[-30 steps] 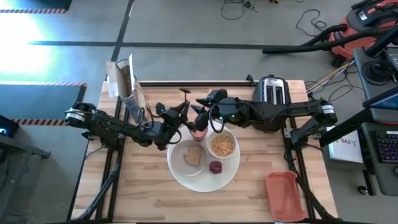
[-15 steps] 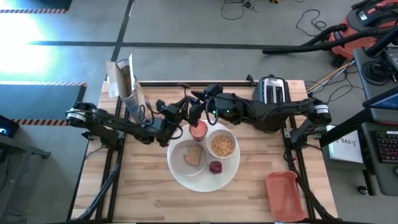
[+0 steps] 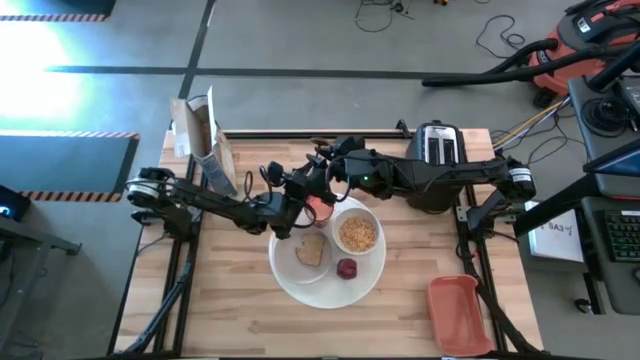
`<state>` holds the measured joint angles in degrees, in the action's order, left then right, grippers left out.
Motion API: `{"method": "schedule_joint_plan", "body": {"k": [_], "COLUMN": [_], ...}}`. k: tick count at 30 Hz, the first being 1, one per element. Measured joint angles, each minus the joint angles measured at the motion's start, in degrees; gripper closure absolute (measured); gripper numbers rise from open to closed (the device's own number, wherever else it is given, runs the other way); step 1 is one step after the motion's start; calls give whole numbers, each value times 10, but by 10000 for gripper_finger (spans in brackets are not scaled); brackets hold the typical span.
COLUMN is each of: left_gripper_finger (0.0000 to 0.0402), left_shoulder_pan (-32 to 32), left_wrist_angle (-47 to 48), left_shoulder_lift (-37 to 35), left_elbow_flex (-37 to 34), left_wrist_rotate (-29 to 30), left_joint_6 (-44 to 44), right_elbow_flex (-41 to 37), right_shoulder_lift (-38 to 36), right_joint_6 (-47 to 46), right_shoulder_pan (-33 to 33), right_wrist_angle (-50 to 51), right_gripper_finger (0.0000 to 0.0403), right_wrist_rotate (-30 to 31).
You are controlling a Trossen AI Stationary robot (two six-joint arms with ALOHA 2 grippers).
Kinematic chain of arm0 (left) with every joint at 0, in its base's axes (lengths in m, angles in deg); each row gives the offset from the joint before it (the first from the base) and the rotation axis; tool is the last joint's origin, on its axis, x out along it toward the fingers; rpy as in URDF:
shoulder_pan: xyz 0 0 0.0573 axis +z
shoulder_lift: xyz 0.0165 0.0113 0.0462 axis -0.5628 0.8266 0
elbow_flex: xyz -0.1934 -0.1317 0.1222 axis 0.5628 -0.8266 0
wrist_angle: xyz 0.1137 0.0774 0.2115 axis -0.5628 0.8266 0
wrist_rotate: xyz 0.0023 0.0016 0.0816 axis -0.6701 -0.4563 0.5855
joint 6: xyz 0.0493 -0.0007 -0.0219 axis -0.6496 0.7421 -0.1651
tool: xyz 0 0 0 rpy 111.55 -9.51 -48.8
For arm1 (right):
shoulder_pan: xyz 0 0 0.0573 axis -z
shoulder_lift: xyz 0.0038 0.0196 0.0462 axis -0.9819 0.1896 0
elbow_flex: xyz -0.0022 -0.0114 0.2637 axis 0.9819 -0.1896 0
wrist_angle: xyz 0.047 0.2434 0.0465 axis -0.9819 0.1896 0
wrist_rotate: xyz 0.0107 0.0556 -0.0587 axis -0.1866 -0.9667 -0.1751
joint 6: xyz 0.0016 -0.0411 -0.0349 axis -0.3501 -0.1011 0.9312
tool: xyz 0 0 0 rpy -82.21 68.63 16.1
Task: Arrange a breakfast setting
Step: Put the gold spoon on the white placemat to the right side of the white bowl
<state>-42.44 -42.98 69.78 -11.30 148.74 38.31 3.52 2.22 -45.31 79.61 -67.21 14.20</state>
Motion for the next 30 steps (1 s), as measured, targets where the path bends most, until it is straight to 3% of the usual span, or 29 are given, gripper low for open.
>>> {"method": "schedule_joint_plan", "body": {"k": [21,27,30], "left_gripper_finger": [390,390,390], "left_shoulder_pan": [8,7,7], "left_wrist_angle": [-1,0,0], "left_shoulder_lift": [-4,-4,-4], "left_elbow_flex": [0,0,0], "left_wrist_rotate": [-7,-44,-44], "left_joint_6": [6,21,22], "right_elbow_flex": [0,0,0], "right_shoulder_lift": [-2,-2,-3], "right_joint_6": [15,35,49], "right_shoulder_pan": [4,17,22], "right_wrist_angle": [-14,-15,-13], "right_gripper_finger": [312,380,392], "right_wrist_rotate": [-1,-42,-50]}}
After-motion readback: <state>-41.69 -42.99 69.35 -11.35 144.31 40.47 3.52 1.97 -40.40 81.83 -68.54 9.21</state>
